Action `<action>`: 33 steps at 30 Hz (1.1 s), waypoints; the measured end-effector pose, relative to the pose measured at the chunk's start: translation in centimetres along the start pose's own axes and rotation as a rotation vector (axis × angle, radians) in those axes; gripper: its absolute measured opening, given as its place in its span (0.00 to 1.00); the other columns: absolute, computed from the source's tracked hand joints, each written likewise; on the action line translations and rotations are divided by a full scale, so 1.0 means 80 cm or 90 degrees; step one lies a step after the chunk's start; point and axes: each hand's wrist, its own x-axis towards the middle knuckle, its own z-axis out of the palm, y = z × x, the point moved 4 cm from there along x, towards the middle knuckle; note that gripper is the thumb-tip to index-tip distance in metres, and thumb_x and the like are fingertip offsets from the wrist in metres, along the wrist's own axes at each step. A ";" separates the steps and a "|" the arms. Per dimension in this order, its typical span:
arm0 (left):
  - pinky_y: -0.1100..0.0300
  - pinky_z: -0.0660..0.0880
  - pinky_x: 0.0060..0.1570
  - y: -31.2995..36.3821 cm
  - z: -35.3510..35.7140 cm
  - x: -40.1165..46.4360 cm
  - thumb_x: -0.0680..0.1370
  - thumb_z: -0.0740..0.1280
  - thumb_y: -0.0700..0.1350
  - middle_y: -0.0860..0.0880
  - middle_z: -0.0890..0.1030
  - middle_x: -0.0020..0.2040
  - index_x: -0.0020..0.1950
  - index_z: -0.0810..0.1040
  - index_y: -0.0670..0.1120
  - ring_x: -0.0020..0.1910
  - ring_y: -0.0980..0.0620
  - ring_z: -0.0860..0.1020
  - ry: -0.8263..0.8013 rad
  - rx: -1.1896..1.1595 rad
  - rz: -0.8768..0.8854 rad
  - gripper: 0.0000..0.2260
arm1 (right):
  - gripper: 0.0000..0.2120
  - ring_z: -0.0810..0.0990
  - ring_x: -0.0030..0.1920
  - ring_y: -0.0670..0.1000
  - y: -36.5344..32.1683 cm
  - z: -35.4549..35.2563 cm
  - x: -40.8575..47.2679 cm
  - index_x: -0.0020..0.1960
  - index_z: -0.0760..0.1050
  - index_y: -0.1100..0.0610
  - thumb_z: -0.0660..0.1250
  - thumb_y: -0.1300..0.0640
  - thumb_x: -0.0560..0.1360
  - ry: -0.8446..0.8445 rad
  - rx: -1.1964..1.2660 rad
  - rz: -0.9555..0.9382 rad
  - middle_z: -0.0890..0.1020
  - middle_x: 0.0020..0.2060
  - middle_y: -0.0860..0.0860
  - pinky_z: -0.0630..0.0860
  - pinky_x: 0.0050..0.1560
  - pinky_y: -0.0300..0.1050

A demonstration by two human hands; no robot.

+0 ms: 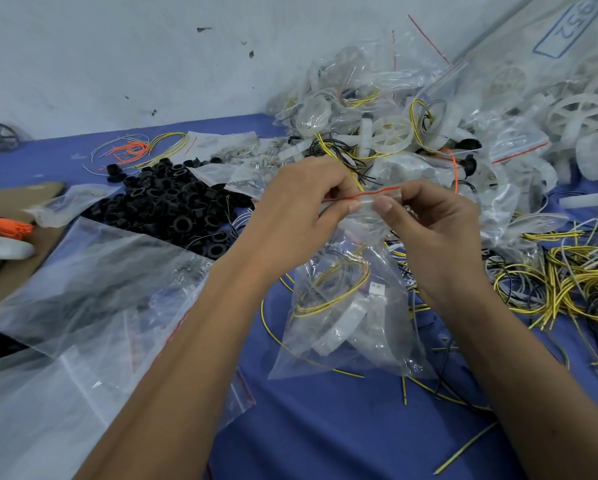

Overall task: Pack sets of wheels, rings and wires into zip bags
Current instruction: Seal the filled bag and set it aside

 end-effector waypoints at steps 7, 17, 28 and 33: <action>0.51 0.75 0.47 0.001 -0.002 0.001 0.77 0.74 0.43 0.50 0.81 0.42 0.46 0.83 0.43 0.43 0.51 0.79 0.009 -0.015 -0.008 0.04 | 0.06 0.85 0.47 0.49 -0.001 0.000 0.000 0.50 0.86 0.52 0.74 0.61 0.76 -0.017 -0.029 -0.028 0.88 0.44 0.49 0.79 0.51 0.41; 0.49 0.75 0.46 0.000 0.003 0.000 0.76 0.74 0.41 0.51 0.81 0.42 0.45 0.83 0.43 0.43 0.51 0.78 -0.015 0.002 0.006 0.02 | 0.05 0.86 0.46 0.48 -0.001 0.002 0.000 0.49 0.85 0.53 0.75 0.62 0.75 -0.033 -0.062 -0.046 0.87 0.43 0.48 0.78 0.50 0.39; 0.50 0.71 0.47 -0.002 0.005 -0.002 0.77 0.73 0.42 0.51 0.78 0.42 0.44 0.80 0.43 0.45 0.49 0.75 -0.046 0.093 0.021 0.05 | 0.04 0.84 0.48 0.48 -0.005 -0.006 -0.003 0.47 0.85 0.53 0.77 0.60 0.73 0.018 -0.266 -0.065 0.86 0.42 0.46 0.80 0.52 0.45; 0.48 0.73 0.51 -0.007 0.007 -0.004 0.78 0.73 0.45 0.50 0.80 0.45 0.47 0.83 0.44 0.49 0.48 0.76 -0.073 0.094 0.000 0.04 | 0.03 0.79 0.49 0.53 -0.012 -0.001 -0.005 0.46 0.86 0.58 0.77 0.59 0.74 -0.010 -0.407 -0.153 0.85 0.43 0.48 0.75 0.51 0.47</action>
